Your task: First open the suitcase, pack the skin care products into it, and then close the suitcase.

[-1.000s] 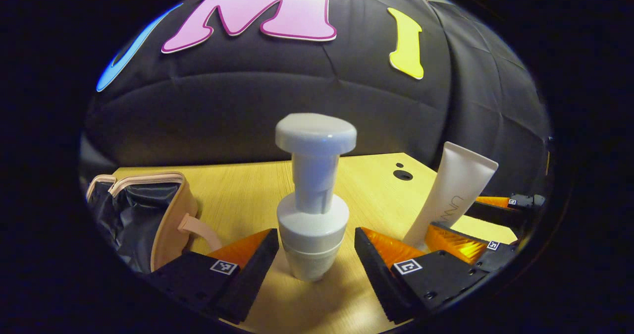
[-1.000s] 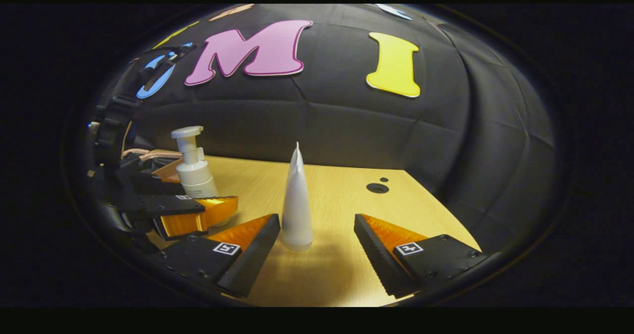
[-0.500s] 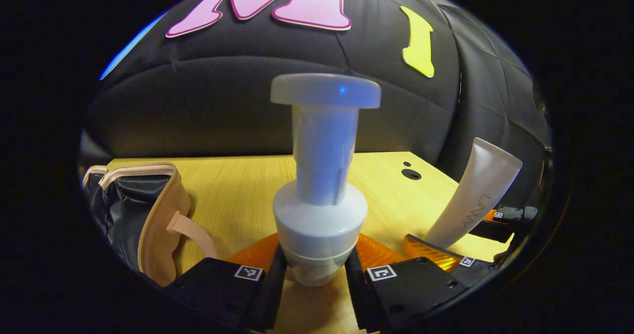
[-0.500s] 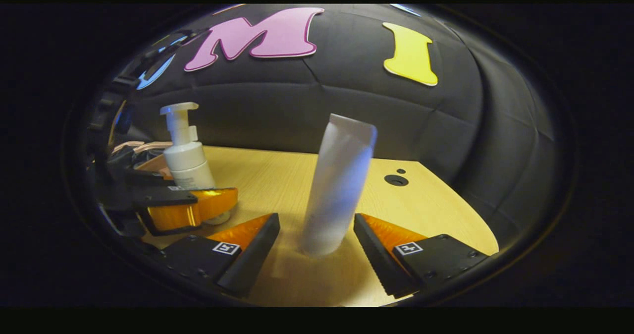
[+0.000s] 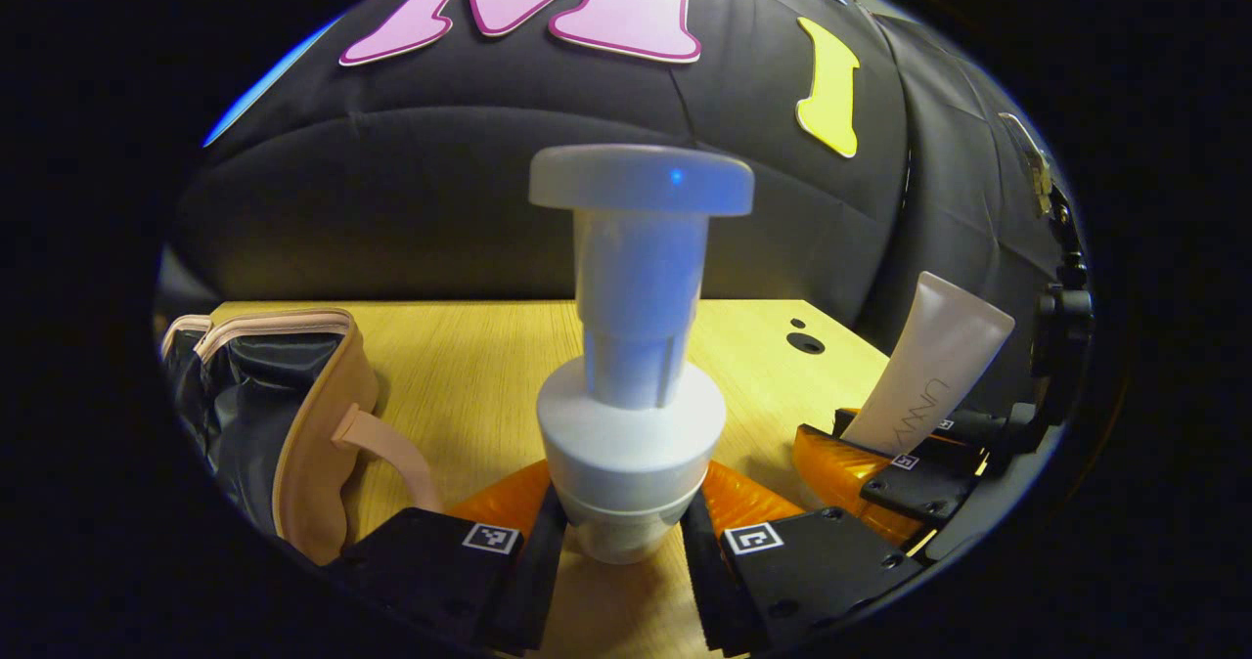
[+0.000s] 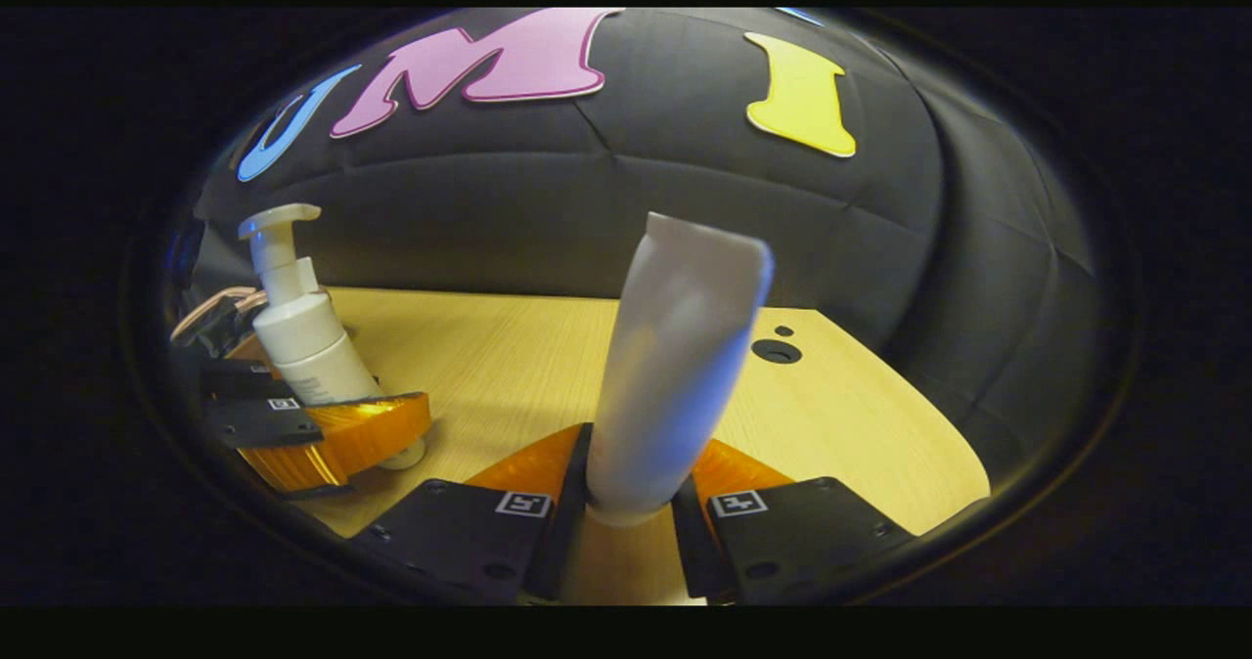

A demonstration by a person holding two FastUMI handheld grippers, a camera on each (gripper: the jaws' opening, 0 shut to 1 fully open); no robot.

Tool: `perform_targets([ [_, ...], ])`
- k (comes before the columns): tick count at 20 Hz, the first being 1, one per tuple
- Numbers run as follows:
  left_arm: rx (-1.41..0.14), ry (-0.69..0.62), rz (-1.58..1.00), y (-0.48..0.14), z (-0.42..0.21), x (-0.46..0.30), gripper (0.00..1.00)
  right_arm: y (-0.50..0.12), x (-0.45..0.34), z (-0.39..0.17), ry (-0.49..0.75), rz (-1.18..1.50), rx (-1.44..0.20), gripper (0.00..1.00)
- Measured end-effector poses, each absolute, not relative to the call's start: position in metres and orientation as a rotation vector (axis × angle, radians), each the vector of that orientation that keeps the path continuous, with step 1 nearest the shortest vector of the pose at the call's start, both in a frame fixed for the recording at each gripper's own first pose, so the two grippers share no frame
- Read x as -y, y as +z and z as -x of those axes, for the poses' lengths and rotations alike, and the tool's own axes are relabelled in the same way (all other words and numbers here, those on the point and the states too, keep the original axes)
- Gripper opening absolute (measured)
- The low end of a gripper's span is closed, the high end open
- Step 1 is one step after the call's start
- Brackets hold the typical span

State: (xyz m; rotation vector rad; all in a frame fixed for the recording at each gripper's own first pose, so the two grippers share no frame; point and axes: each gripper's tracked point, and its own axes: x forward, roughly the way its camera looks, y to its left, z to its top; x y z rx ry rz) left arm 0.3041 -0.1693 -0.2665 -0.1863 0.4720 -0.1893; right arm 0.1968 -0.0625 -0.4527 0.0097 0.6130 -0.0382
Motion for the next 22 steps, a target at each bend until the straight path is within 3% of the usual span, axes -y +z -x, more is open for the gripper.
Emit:
perform_targets([
  [3, -0.465, -0.196, 0.205, -0.264, -0.301, 0.169, 0.61, -0.452, 0.068, -0.198, -0.057, -0.014, -0.613, 0.38],
  [10, -0.423, -0.191, 0.186, -0.217, -0.29, 0.151, 0.61, -0.41, 0.061, -0.197, -0.03, 0.004, -0.556, 0.38],
  [15, -0.413, -0.157, 0.198, -0.164, -0.263, 0.103, 0.61, -0.364, 0.009, -0.189, 0.079, -0.004, -0.536, 0.37],
  [16, -0.412, -0.143, 0.195, -0.155, -0.256, 0.089, 0.61, -0.353, -0.006, -0.187, 0.104, -0.022, -0.533, 0.42],
  [17, -0.411, -0.13, 0.194, -0.148, -0.25, 0.073, 0.61, -0.343, -0.023, -0.187, 0.129, -0.042, -0.526, 0.38],
  [20, -0.445, -0.082, 0.186, -0.14, -0.228, 0.016, 0.61, -0.319, -0.078, -0.186, 0.203, -0.092, -0.523, 0.38],
  [21, -0.46, -0.059, 0.172, -0.142, -0.225, -0.004, 0.61, -0.312, -0.097, -0.185, 0.233, -0.102, -0.522, 0.33],
  [22, -0.479, -0.037, 0.156, -0.146, -0.218, -0.025, 0.61, -0.306, -0.116, -0.186, 0.261, -0.107, -0.517, 0.37],
])
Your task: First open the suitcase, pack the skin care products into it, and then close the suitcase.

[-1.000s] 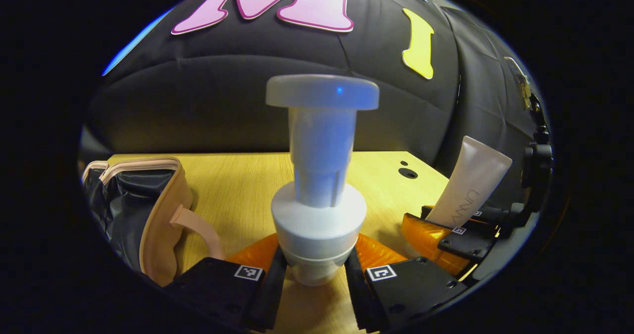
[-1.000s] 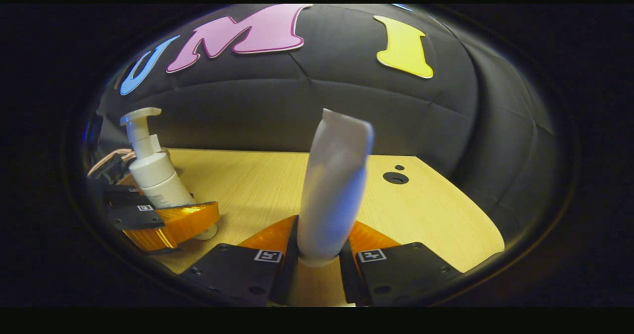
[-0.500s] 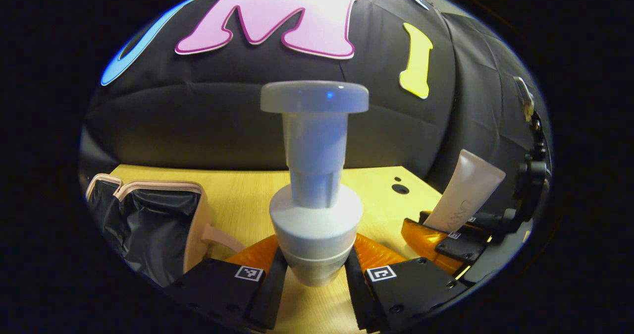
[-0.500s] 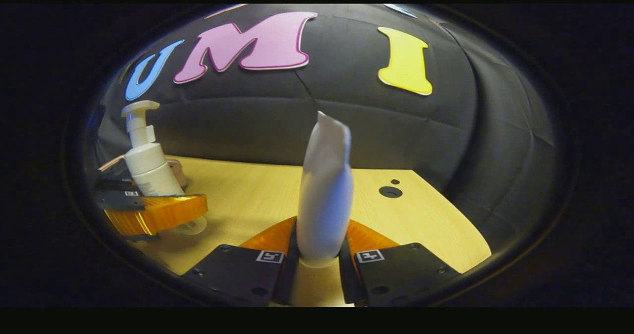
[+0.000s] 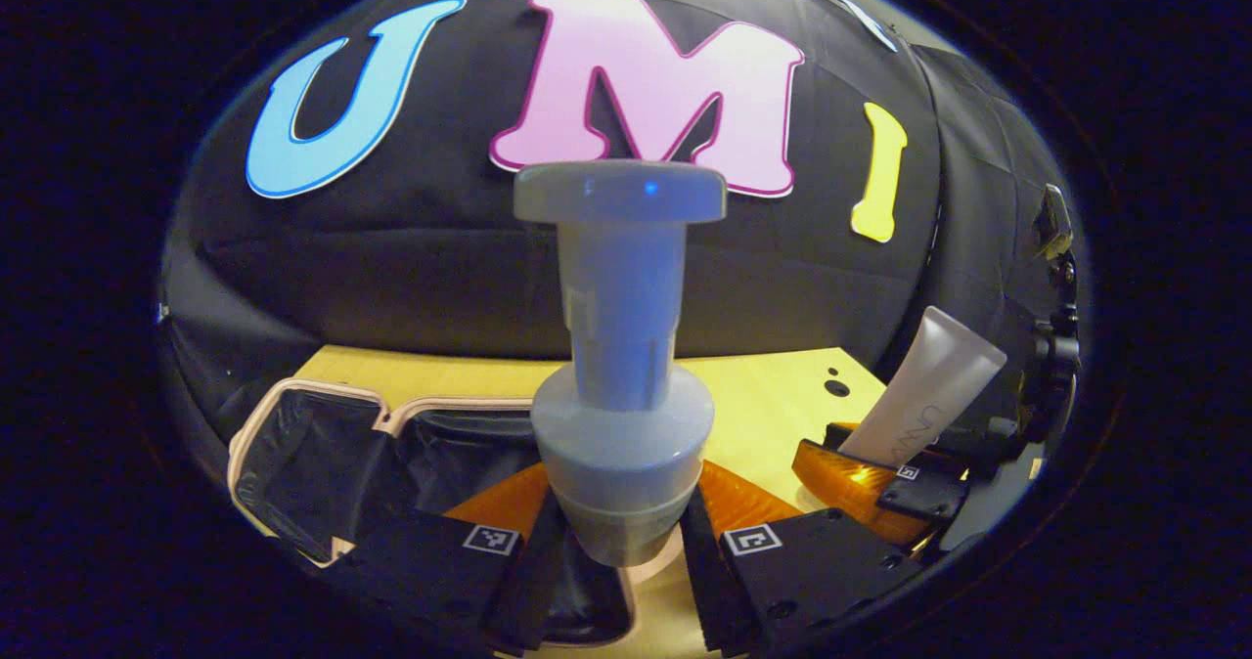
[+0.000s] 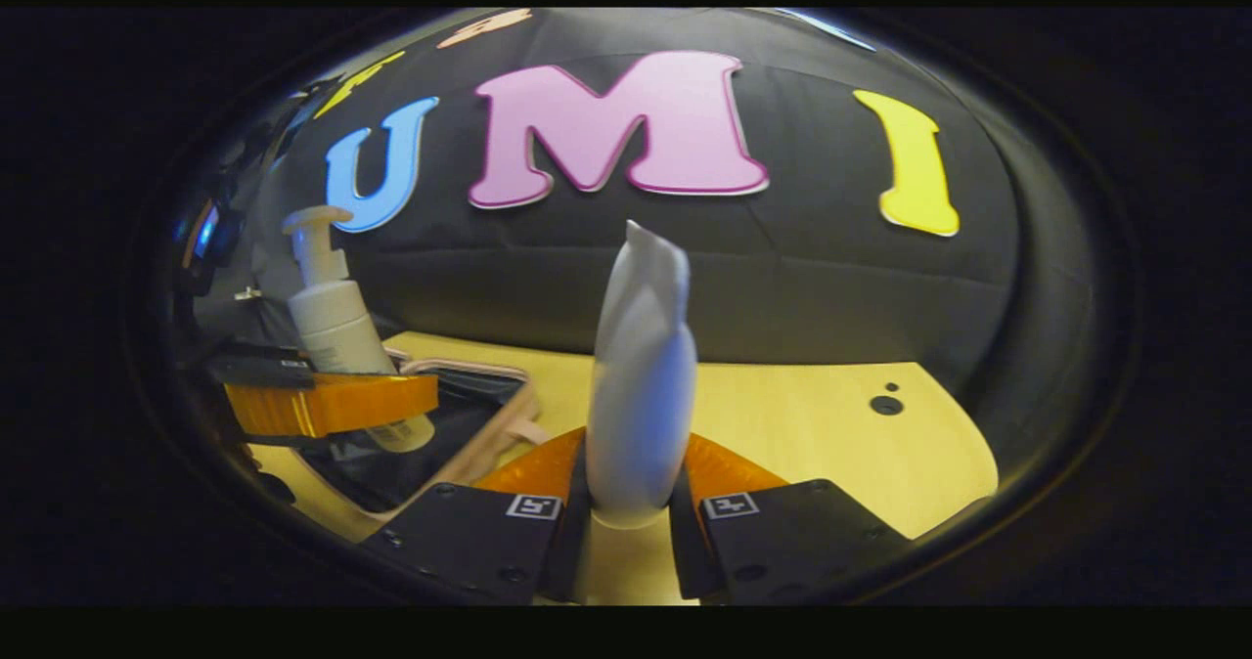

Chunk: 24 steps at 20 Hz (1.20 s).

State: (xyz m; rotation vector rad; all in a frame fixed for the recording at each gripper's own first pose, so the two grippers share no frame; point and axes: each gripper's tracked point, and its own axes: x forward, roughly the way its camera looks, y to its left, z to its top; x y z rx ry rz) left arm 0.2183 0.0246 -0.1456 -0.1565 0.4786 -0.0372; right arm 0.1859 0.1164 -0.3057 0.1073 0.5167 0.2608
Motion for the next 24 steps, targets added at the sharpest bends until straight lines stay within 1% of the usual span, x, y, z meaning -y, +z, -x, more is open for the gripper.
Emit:
perform_targets([
  [3, -0.55, -0.015, 0.161, -0.169, -0.207, -0.074, 0.61, -0.291, -0.165, -0.183, 0.33, -0.126, -0.508, 0.37],
  [7, -0.684, -0.026, 0.194, -0.218, -0.199, -0.102, 0.61, -0.279, -0.207, -0.177, 0.374, -0.145, -0.499, 0.38],
  [8, -0.713, -0.041, 0.186, -0.23, -0.198, -0.106, 0.61, -0.277, -0.213, -0.176, 0.382, -0.14, -0.494, 0.33],
  [9, -0.751, -0.056, 0.183, -0.241, -0.198, -0.109, 0.61, -0.275, -0.218, -0.175, 0.387, -0.138, -0.489, 0.38],
  [10, -0.78, -0.074, 0.185, -0.249, -0.198, -0.109, 0.61, -0.275, -0.221, -0.174, 0.391, -0.141, -0.489, 0.37],
  [11, -0.82, -0.094, 0.186, -0.255, -0.197, -0.107, 0.61, -0.275, -0.225, -0.172, 0.397, -0.146, -0.491, 0.42],
  [13, -0.903, -0.137, 0.188, -0.274, -0.197, -0.106, 0.61, -0.277, -0.227, -0.171, 0.398, -0.152, -0.502, 0.42],
  [14, -0.94, -0.149, 0.184, -0.282, -0.2, -0.106, 0.61, -0.281, -0.228, -0.171, 0.4, -0.16, -0.513, 0.37],
  [15, -0.981, -0.156, 0.178, -0.292, -0.203, -0.106, 0.58, -0.283, -0.227, -0.171, 0.397, -0.169, -0.523, 0.37],
  [16, -1.028, -0.156, 0.172, -0.299, -0.203, -0.106, 0.61, -0.287, -0.225, -0.172, 0.392, -0.182, -0.54, 0.37],
  [17, -1.061, -0.165, 0.173, -0.306, -0.204, -0.107, 0.61, -0.29, -0.222, -0.173, 0.382, -0.197, -0.556, 0.37],
  [18, -1.063, -0.165, 0.183, -0.309, -0.212, -0.108, 0.63, -0.291, -0.218, -0.174, 0.366, -0.224, -0.558, 0.38],
  [20, -1.142, -0.15, 0.196, -0.318, -0.211, -0.109, 0.65, -0.293, -0.215, -0.176, 0.355, -0.234, -0.563, 0.37],
  [21, -1.168, -0.141, 0.195, -0.323, -0.208, -0.11, 0.61, -0.294, -0.216, -0.176, 0.354, -0.224, -0.569, 0.37],
  [22, -1.169, -0.139, 0.198, -0.324, -0.208, -0.111, 0.65, -0.298, -0.219, -0.174, 0.363, -0.225, -0.586, 0.37],
  [23, -1.147, -0.129, 0.209, -0.32, -0.209, -0.112, 0.62, -0.304, -0.222, -0.171, 0.37, -0.237, -0.608, 0.37],
  [24, -1.135, -0.112, 0.217, -0.317, -0.21, -0.114, 0.62, -0.309, -0.228, -0.168, 0.376, -0.247, -0.629, 0.37],
])
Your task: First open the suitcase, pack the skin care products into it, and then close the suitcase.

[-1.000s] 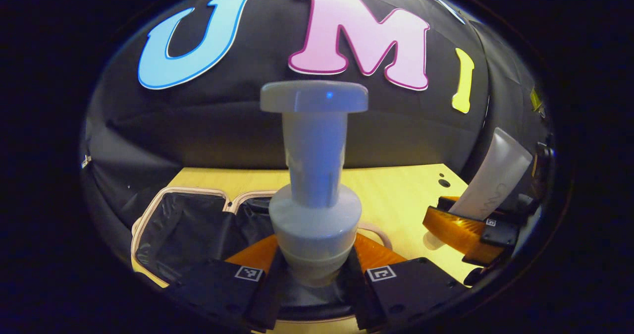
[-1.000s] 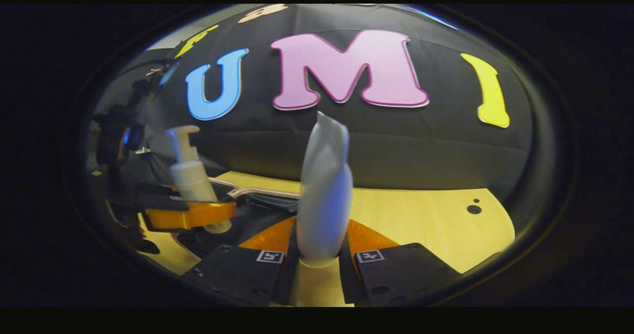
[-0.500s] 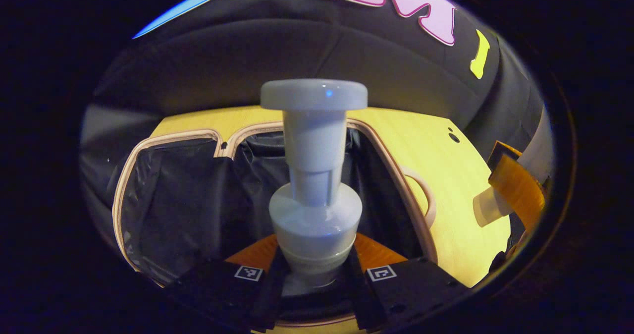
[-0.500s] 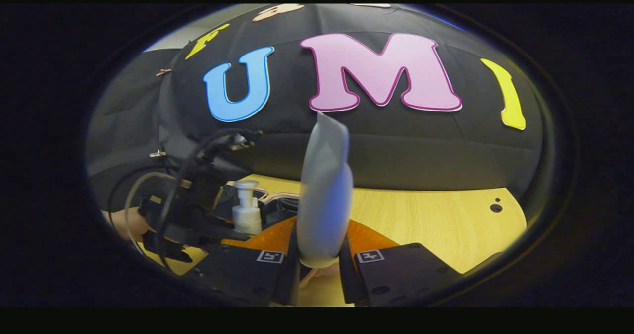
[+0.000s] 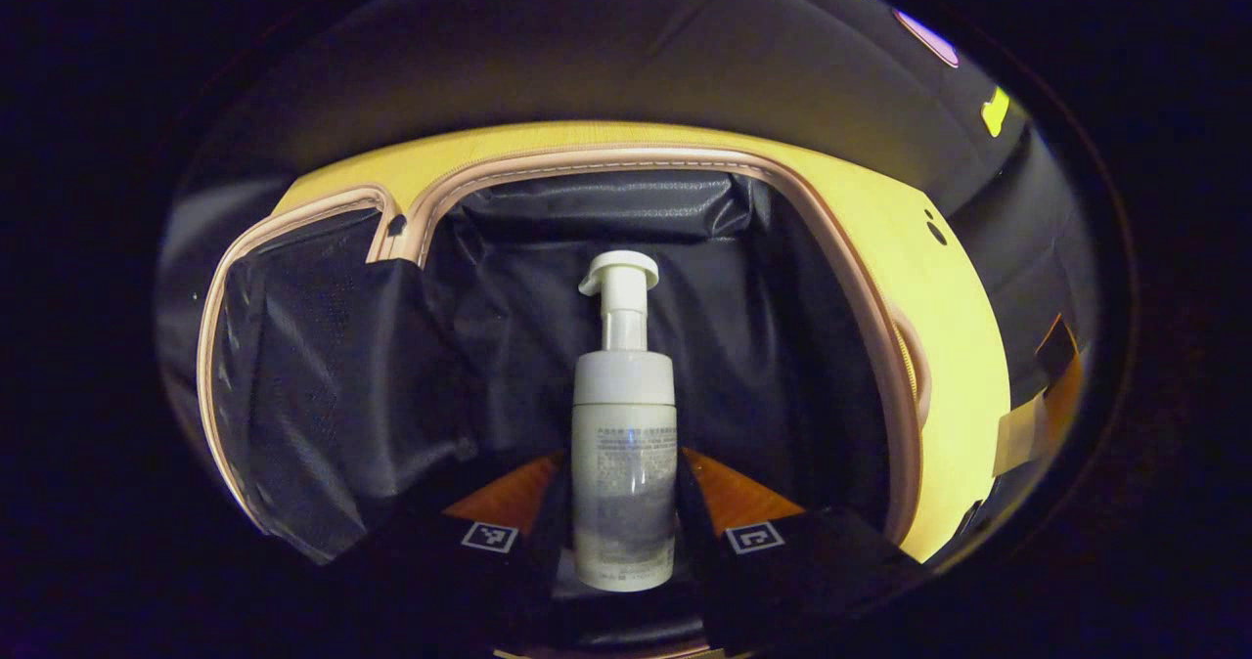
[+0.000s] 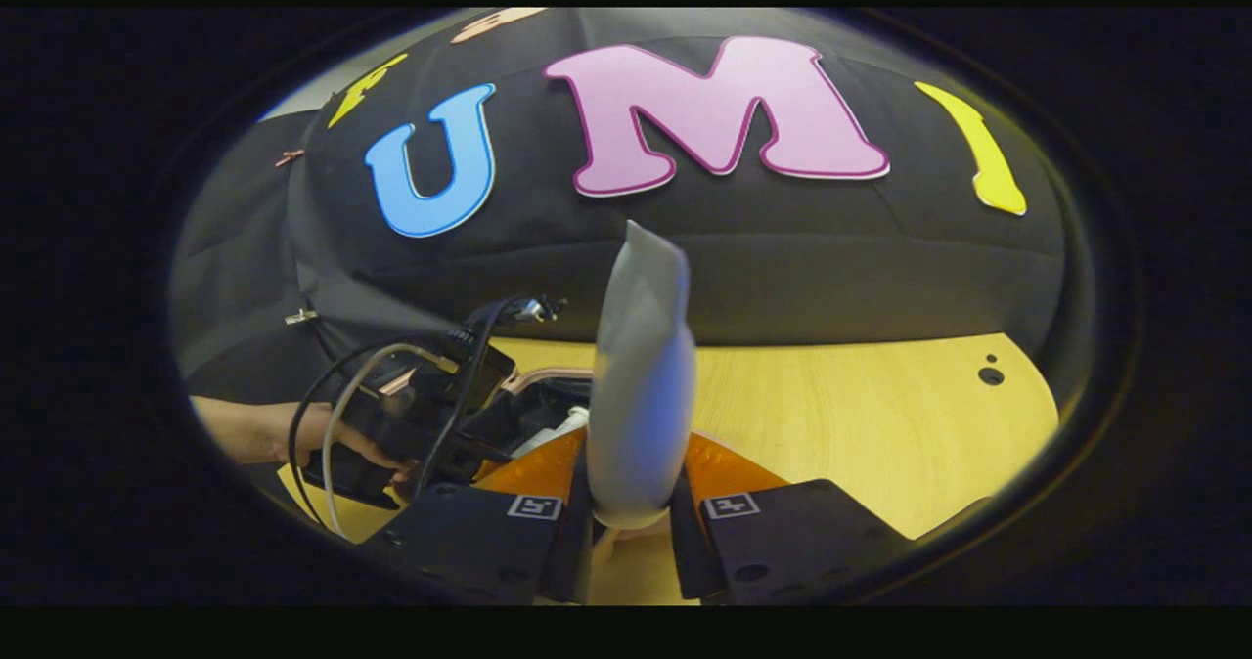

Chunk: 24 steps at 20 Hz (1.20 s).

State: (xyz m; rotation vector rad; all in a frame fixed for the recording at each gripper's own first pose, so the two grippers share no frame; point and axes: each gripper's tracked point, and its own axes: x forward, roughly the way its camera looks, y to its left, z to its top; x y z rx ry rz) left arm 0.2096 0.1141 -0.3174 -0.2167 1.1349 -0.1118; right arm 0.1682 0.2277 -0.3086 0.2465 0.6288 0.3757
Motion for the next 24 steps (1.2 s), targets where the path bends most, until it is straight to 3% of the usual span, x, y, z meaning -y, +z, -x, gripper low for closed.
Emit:
perform_targets([
  [2, -1.066, -0.079, 0.235, -0.3, -0.212, -0.121, 0.61, -0.316, -0.237, -0.167, 0.381, -0.251, -0.66, 0.37],
  [5, -0.89, -0.035, 0.243, -0.244, -0.214, -0.141, 0.82, -0.324, -0.253, -0.173, 0.389, -0.23, -0.675, 0.37],
  [8, -0.744, -0.013, 0.222, -0.185, -0.2, -0.164, 0.93, -0.344, -0.276, -0.173, 0.424, -0.209, -0.756, 0.37],
  [12, -0.621, -0.056, 0.143, -0.123, -0.163, -0.177, 0.94, -0.385, -0.293, -0.172, 0.399, -0.215, -0.915, 0.37],
  [17, -0.495, -0.059, 0.307, -0.06, -0.125, -0.196, 0.94, -0.422, -0.3, -0.174, 0.335, -0.14, -1.069, 0.37],
  [18, -0.479, -0.032, 0.33, -0.055, -0.118, -0.207, 0.94, -0.43, -0.303, -0.172, 0.317, -0.137, -1.101, 0.44],
  [20, -0.456, 0.038, 0.363, -0.054, -0.103, -0.235, 0.94, -0.444, -0.312, -0.167, 0.295, -0.144, -1.176, 0.31],
  [21, -0.444, 0.066, 0.373, -0.056, -0.096, -0.248, 0.94, -0.452, -0.31, -0.167, 0.269, -0.118, -1.204, 0.38],
  [24, -0.458, 0.151, 0.364, -0.076, -0.074, -0.292, 0.94, -0.452, -0.305, -0.17, 0.227, -0.093, -1.185, 0.42],
])
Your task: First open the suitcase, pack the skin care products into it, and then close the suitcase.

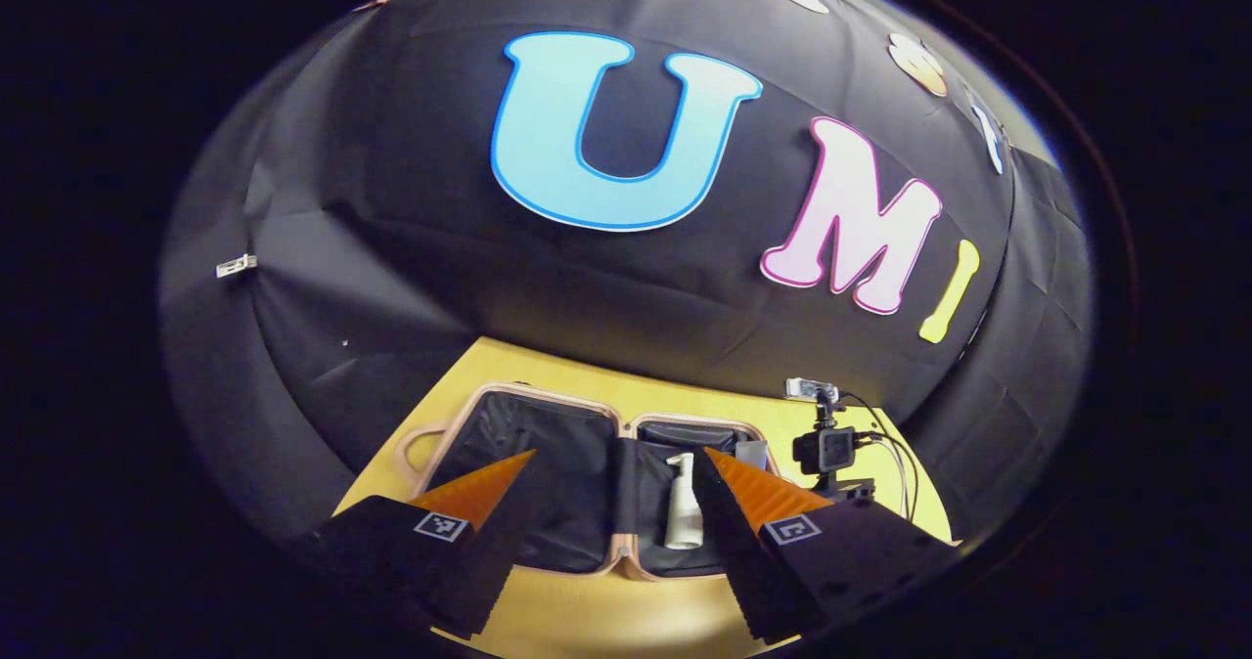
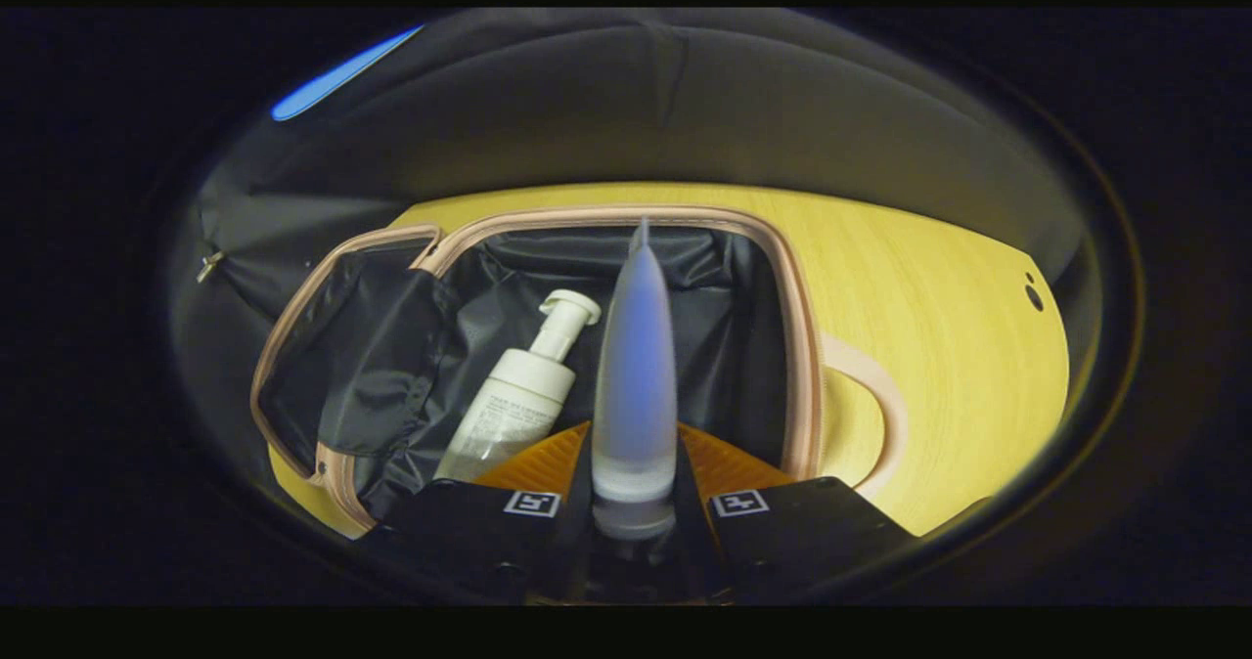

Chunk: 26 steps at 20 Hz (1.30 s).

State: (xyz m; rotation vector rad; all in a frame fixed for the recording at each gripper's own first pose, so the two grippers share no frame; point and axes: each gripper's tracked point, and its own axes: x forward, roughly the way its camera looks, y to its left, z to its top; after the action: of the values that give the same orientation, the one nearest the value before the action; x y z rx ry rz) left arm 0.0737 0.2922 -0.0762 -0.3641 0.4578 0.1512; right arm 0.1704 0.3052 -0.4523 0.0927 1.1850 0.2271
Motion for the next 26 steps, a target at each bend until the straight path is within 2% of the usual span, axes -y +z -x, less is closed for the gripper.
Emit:
perform_targets([
  [4, -0.495, 0.273, 0.33, -0.122, -0.053, -0.346, 0.94, -0.447, -0.307, -0.173, 0.206, -0.091, -1.167, 0.46],
  [8, -0.439, 0.301, 0.383, -0.15, -0.059, -0.397, 0.94, -0.418, -0.312, -0.17, 0.232, -0.103, -1.08, 0.53],
  [9, -0.446, 0.332, 0.387, -0.161, -0.064, -0.414, 0.94, -0.405, -0.31, -0.172, 0.241, -0.1, -1.032, 0.61],
  [11, -0.509, 0.371, 0.363, -0.186, -0.073, -0.436, 0.94, -0.375, -0.302, -0.175, 0.262, -0.064, -0.943, 0.88],
  [12, -0.548, 0.38, 0.34, -0.2, -0.079, -0.448, 0.94, -0.361, -0.302, -0.177, 0.263, -0.05, -0.898, 0.8],
  [15, -0.627, 0.368, 0.321, -0.237, -0.098, -0.468, 0.94, -0.321, -0.301, -0.18, 0.257, -0.097, -0.8, 0.89],
  [17, -0.67, 0.371, 0.341, -0.255, -0.109, -0.478, 0.94, -0.299, -0.298, -0.179, 0.261, -0.124, -0.762, 0.89],
  [18, -0.686, 0.374, 0.353, -0.263, -0.116, -0.485, 0.94, -0.288, -0.292, -0.178, 0.259, -0.121, -0.737, 0.82],
  [19, -0.709, 0.367, 0.382, -0.273, -0.12, -0.488, 0.94, -0.277, -0.288, -0.177, 0.253, -0.121, -0.71, 0.82],
  [20, -0.736, 0.363, 0.417, -0.282, -0.124, -0.491, 0.94, -0.265, -0.284, -0.175, 0.25, -0.13, -0.686, 0.89],
  [23, -0.801, 0.334, 0.539, -0.305, -0.132, -0.497, 0.94, -0.235, -0.271, -0.17, 0.24, -0.146, -0.615, 0.89],
  [26, -0.848, 0.299, 0.597, -0.322, -0.135, -0.497, 0.88, -0.218, -0.259, -0.168, 0.224, -0.114, -0.549, 0.89],
])
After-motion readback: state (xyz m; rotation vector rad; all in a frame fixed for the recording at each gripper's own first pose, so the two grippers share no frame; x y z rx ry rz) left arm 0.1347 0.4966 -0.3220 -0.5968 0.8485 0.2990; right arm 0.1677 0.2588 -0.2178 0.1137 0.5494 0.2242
